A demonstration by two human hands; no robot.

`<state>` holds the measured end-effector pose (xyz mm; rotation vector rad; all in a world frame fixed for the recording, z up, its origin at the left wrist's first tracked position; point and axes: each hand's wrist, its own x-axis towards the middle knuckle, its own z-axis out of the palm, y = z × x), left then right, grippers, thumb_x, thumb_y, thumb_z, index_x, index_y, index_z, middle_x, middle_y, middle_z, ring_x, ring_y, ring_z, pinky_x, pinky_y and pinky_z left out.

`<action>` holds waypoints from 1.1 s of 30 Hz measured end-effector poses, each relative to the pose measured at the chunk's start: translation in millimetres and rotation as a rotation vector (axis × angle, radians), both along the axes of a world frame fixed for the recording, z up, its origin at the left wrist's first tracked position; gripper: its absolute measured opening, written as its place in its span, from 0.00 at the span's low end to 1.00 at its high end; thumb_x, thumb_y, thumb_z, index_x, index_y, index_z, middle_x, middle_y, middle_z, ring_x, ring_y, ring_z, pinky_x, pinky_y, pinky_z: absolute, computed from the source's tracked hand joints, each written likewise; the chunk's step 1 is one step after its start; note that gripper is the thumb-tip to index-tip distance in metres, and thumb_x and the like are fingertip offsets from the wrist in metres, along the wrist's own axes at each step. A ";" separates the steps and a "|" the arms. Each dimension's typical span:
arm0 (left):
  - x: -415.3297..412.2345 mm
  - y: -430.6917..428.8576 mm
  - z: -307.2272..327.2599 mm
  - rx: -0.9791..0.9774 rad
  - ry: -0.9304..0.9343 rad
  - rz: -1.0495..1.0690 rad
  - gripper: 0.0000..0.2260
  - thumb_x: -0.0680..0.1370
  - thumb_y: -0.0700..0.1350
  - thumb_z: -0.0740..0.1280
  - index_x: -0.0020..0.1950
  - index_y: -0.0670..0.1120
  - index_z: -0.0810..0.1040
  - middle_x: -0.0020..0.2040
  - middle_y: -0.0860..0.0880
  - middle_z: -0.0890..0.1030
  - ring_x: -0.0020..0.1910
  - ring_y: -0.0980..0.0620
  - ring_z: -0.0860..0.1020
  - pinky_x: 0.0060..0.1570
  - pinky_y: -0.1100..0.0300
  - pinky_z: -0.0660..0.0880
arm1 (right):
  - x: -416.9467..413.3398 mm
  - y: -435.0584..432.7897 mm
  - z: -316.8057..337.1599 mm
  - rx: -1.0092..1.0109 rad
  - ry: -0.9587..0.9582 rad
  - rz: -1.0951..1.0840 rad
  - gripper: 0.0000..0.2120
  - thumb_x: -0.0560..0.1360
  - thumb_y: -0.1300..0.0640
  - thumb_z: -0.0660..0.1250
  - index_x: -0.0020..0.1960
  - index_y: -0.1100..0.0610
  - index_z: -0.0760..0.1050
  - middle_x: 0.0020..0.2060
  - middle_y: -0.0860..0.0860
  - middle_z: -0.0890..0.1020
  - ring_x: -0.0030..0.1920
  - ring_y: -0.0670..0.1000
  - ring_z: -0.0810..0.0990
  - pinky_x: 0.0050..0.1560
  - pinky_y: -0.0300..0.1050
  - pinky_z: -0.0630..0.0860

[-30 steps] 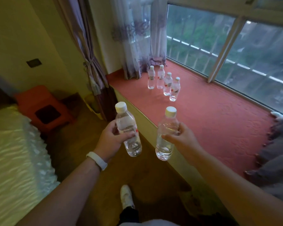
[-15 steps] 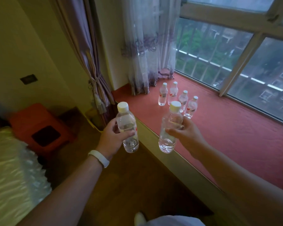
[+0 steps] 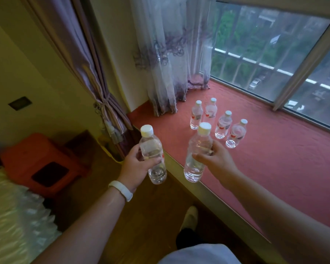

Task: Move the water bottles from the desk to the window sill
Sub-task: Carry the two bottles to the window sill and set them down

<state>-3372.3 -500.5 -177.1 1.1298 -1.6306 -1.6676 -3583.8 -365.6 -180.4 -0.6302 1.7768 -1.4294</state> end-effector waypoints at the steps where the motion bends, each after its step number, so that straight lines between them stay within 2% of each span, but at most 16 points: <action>1: -12.7 -11.8 -1.4 0.005 -0.011 -0.007 0.23 0.69 0.37 0.78 0.61 0.49 0.78 0.54 0.50 0.85 0.52 0.54 0.83 0.47 0.62 0.79 | -10.2 -10.9 -3.8 0.004 -0.007 -0.003 0.23 0.67 0.62 0.78 0.59 0.52 0.77 0.50 0.49 0.85 0.49 0.49 0.85 0.56 0.54 0.80; 4: -53.0 -42.9 -1.0 0.009 -0.041 -0.032 0.23 0.68 0.35 0.77 0.60 0.49 0.78 0.53 0.49 0.84 0.50 0.56 0.83 0.48 0.60 0.78 | -38.0 -37.3 -9.5 0.018 -0.027 -0.007 0.23 0.67 0.60 0.78 0.59 0.49 0.76 0.50 0.47 0.85 0.49 0.46 0.85 0.56 0.53 0.80; 6: -81.4 -63.9 0.5 0.001 -0.052 -0.061 0.24 0.68 0.34 0.77 0.61 0.47 0.77 0.54 0.48 0.84 0.49 0.57 0.83 0.46 0.63 0.79 | -56.4 -51.0 -11.1 0.012 -0.026 -0.024 0.23 0.68 0.60 0.78 0.60 0.49 0.76 0.50 0.47 0.85 0.49 0.45 0.84 0.56 0.53 0.81; 8: -109.5 -84.4 1.4 -0.025 -0.063 -0.098 0.25 0.68 0.34 0.78 0.61 0.47 0.76 0.54 0.49 0.83 0.49 0.59 0.83 0.44 0.67 0.79 | -74.8 -62.4 -11.2 0.001 -0.014 -0.049 0.23 0.68 0.60 0.78 0.60 0.50 0.76 0.51 0.48 0.85 0.50 0.46 0.84 0.56 0.53 0.81; 14: -178.2 -120.4 -4.8 -0.049 -0.069 -0.238 0.27 0.67 0.34 0.79 0.62 0.48 0.76 0.54 0.49 0.84 0.50 0.57 0.83 0.45 0.64 0.79 | -113.6 -78.1 -14.6 -0.002 0.011 -0.157 0.21 0.68 0.59 0.78 0.58 0.50 0.76 0.50 0.49 0.85 0.51 0.49 0.84 0.58 0.56 0.79; 16: -197.6 -133.6 -9.4 -0.040 -0.062 -0.288 0.26 0.66 0.34 0.79 0.61 0.48 0.77 0.54 0.49 0.84 0.51 0.56 0.83 0.46 0.63 0.79 | -122.5 -83.8 -16.3 -0.004 0.004 -0.196 0.20 0.68 0.60 0.78 0.57 0.49 0.77 0.49 0.48 0.85 0.50 0.48 0.84 0.57 0.53 0.80; 20: -236.5 -151.4 -20.8 -0.030 -0.080 -0.400 0.25 0.67 0.32 0.78 0.58 0.51 0.77 0.51 0.52 0.84 0.49 0.57 0.83 0.44 0.66 0.78 | -137.2 -88.5 -24.5 0.005 -0.019 -0.301 0.19 0.68 0.63 0.77 0.53 0.47 0.77 0.45 0.44 0.86 0.46 0.43 0.84 0.49 0.39 0.80; 22: -254.0 -162.3 -33.2 -0.021 -0.091 -0.469 0.25 0.67 0.31 0.77 0.59 0.48 0.76 0.52 0.50 0.84 0.51 0.55 0.82 0.49 0.62 0.79 | -140.2 -93.7 -30.9 0.017 -0.021 -0.350 0.20 0.68 0.64 0.76 0.54 0.47 0.76 0.47 0.47 0.85 0.48 0.45 0.85 0.49 0.39 0.80; 25: -276.3 -183.4 -48.3 -0.014 -0.113 -0.569 0.28 0.66 0.33 0.79 0.63 0.44 0.74 0.56 0.45 0.82 0.55 0.49 0.81 0.58 0.50 0.78 | -141.0 -107.1 -42.0 0.043 -0.018 -0.466 0.20 0.68 0.66 0.76 0.54 0.49 0.76 0.48 0.50 0.85 0.49 0.49 0.85 0.51 0.43 0.80; 29: -305.7 -206.1 -69.8 -0.026 -0.124 -0.742 0.30 0.61 0.41 0.79 0.62 0.46 0.75 0.56 0.43 0.82 0.57 0.44 0.81 0.60 0.44 0.77 | -143.2 -120.8 -52.7 0.113 0.003 -0.649 0.20 0.67 0.63 0.77 0.52 0.46 0.75 0.47 0.50 0.83 0.51 0.51 0.83 0.55 0.50 0.79; 31: -318.3 -218.6 -80.3 -0.027 -0.135 -0.799 0.28 0.61 0.42 0.79 0.59 0.52 0.75 0.55 0.45 0.82 0.57 0.46 0.80 0.57 0.48 0.78 | -143.5 -132.1 -58.6 0.141 0.036 -0.722 0.20 0.64 0.59 0.78 0.50 0.45 0.74 0.47 0.47 0.83 0.50 0.49 0.82 0.54 0.50 0.79; 33: -329.1 -226.4 -92.1 -0.014 -0.135 -0.840 0.27 0.61 0.43 0.79 0.56 0.56 0.74 0.53 0.49 0.82 0.54 0.49 0.81 0.51 0.58 0.79 | -144.5 -141.3 -66.1 0.170 0.066 -0.774 0.21 0.61 0.54 0.77 0.50 0.45 0.74 0.47 0.46 0.82 0.49 0.47 0.81 0.52 0.47 0.77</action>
